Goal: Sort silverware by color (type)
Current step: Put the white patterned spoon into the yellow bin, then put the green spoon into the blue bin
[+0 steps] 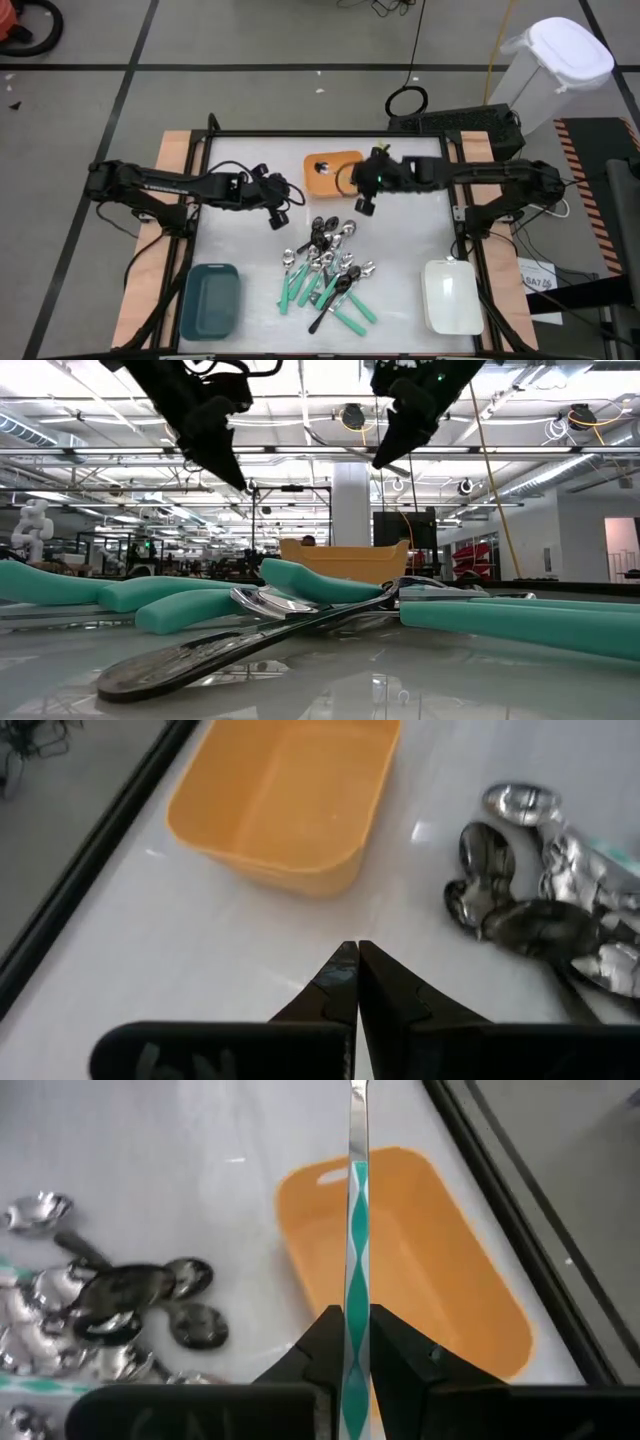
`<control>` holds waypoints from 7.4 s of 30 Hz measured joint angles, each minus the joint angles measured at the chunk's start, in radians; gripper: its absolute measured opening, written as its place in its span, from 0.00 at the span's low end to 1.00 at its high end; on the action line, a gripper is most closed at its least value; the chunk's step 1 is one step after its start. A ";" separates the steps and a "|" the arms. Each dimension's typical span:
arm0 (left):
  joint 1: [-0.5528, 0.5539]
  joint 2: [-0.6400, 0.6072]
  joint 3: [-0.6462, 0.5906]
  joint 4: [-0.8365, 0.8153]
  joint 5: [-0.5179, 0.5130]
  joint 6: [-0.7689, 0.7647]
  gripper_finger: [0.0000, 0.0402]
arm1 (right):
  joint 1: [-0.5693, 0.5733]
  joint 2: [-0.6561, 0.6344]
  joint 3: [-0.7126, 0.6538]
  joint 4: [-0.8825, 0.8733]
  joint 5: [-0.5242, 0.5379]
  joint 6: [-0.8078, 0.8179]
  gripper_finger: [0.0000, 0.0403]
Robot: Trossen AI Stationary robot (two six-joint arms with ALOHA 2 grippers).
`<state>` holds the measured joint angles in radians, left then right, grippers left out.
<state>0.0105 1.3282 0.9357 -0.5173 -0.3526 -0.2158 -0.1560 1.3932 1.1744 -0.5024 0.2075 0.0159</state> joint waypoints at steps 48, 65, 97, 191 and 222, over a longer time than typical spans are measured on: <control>0.000 0.000 -0.001 -0.004 -0.003 0.011 0.04 | -0.224 0.419 0.000 0.164 -0.109 -0.133 0.09; 0.000 0.000 -0.001 -0.003 -0.004 0.020 0.04 | -0.224 0.418 0.000 0.162 -0.109 -0.137 0.12; 0.000 0.000 -0.001 -0.003 -0.003 0.021 0.04 | -0.221 0.418 0.000 0.185 -0.073 -0.133 0.30; -0.479 0.237 -0.001 0.351 0.007 -0.417 0.04 | 0.651 0.406 0.000 0.389 0.127 0.298 0.48; -0.576 0.839 1.010 -0.831 -0.072 -0.935 0.11 | 0.780 0.406 0.000 0.422 0.131 0.339 0.48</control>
<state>-0.5655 2.1675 1.9459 -1.3485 -0.4250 -1.1503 0.6238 1.7996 1.1748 -0.0800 0.3382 0.3554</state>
